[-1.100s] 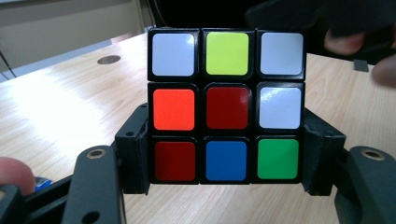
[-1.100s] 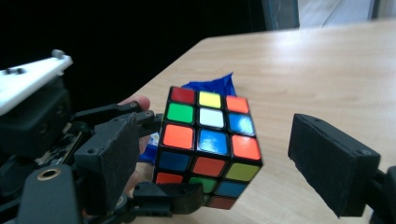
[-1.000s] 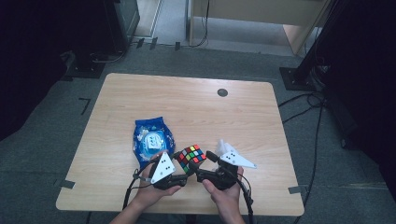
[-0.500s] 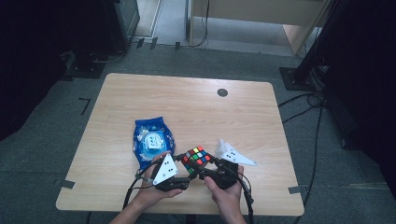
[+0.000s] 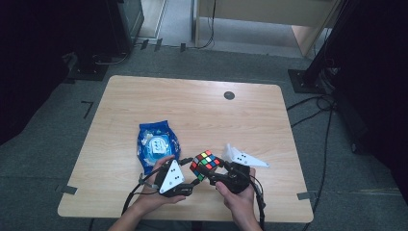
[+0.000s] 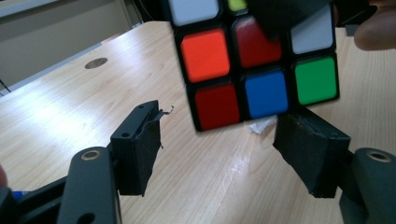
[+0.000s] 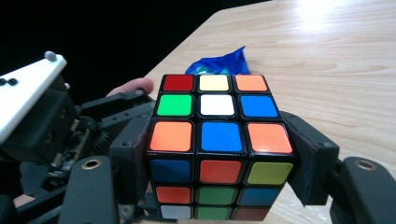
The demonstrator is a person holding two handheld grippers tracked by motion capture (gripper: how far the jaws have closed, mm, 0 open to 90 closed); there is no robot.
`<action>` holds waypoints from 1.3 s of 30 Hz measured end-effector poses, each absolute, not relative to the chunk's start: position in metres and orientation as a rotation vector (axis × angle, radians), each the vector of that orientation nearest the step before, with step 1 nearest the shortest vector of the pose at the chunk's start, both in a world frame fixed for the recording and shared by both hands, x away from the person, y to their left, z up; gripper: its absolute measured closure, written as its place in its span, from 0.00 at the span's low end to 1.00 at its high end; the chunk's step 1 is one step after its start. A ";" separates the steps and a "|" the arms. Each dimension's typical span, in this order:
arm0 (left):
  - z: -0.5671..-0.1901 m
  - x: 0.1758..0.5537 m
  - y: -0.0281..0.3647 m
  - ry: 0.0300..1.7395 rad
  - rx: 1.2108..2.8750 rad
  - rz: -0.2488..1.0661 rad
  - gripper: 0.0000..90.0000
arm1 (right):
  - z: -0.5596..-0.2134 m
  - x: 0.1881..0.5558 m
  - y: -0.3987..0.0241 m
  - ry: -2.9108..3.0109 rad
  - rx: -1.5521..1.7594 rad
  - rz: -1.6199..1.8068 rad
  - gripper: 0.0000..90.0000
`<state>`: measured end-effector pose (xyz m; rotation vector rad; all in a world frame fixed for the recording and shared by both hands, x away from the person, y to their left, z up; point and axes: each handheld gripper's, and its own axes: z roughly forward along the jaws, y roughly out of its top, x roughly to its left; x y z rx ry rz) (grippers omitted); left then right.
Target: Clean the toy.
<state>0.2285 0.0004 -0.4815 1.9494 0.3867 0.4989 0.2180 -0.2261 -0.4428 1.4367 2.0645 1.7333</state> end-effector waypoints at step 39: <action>-0.486 0.217 -0.016 0.299 2.012 0.652 0.33 | -0.456 0.224 -0.213 2.210 1.521 1.614 0.38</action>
